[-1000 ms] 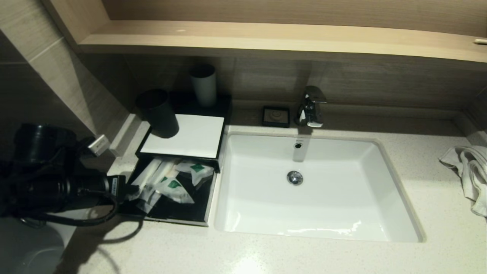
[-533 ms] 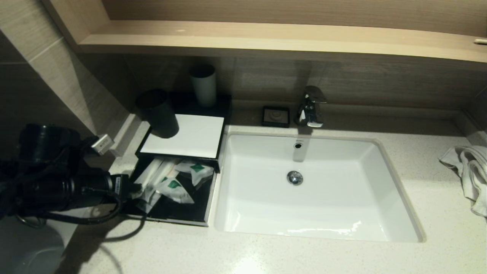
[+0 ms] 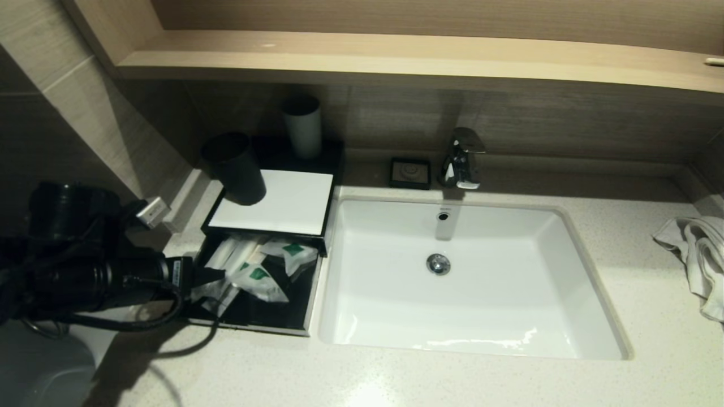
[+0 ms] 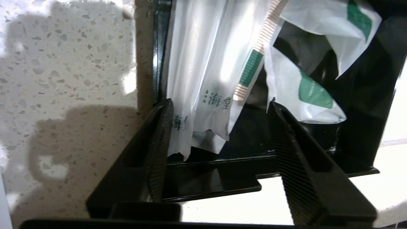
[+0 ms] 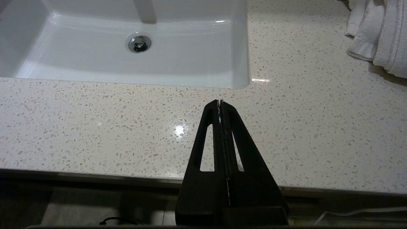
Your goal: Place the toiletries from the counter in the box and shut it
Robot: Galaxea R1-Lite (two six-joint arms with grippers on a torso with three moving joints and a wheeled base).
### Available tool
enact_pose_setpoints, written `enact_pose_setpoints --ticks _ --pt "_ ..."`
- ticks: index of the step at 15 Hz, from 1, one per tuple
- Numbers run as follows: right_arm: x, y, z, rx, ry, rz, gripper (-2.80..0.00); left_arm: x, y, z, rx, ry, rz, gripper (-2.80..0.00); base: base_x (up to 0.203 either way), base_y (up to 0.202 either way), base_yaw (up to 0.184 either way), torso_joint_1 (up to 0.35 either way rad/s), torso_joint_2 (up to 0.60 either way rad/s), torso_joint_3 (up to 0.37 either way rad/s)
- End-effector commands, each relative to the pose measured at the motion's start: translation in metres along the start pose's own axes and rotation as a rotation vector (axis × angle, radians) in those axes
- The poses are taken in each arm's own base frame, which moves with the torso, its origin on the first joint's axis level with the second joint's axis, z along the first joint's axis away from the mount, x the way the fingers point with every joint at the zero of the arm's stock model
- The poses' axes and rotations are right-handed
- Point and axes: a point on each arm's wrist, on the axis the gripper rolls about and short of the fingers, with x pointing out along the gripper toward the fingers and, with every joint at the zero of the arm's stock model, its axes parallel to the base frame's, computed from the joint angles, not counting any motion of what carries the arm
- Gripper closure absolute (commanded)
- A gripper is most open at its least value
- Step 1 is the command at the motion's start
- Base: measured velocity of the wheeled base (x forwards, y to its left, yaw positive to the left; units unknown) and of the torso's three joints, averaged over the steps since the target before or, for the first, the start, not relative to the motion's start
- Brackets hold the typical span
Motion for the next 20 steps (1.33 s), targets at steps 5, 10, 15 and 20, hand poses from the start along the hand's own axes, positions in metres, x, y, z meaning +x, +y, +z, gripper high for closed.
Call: enact_pose_setpoints --ticks 5,10,15,20 --pt "0.000 0.000 0.000 0.000 0.000 0.001 0.00 -0.007 -0.007 0.009 -0.028 -0.085 -0.025 -2.80 0.000 0.000 0.000 0.000 0.00 0.000" --pt "0.000 0.000 0.000 0.000 0.000 0.000 0.00 -0.020 -0.013 0.011 -0.040 -0.125 -0.038 -2.80 0.000 0.000 0.000 0.000 0.00 0.000" --pt "0.000 0.000 0.000 0.000 0.000 0.001 0.00 -0.025 -0.016 0.010 -0.068 -0.134 -0.049 -2.80 0.000 0.000 0.000 0.000 0.00 0.000" --pt "0.000 0.000 0.000 0.000 0.000 0.001 0.00 -0.033 -0.018 0.009 -0.095 -0.152 -0.051 -2.80 0.000 0.000 0.000 0.000 0.00 0.000"
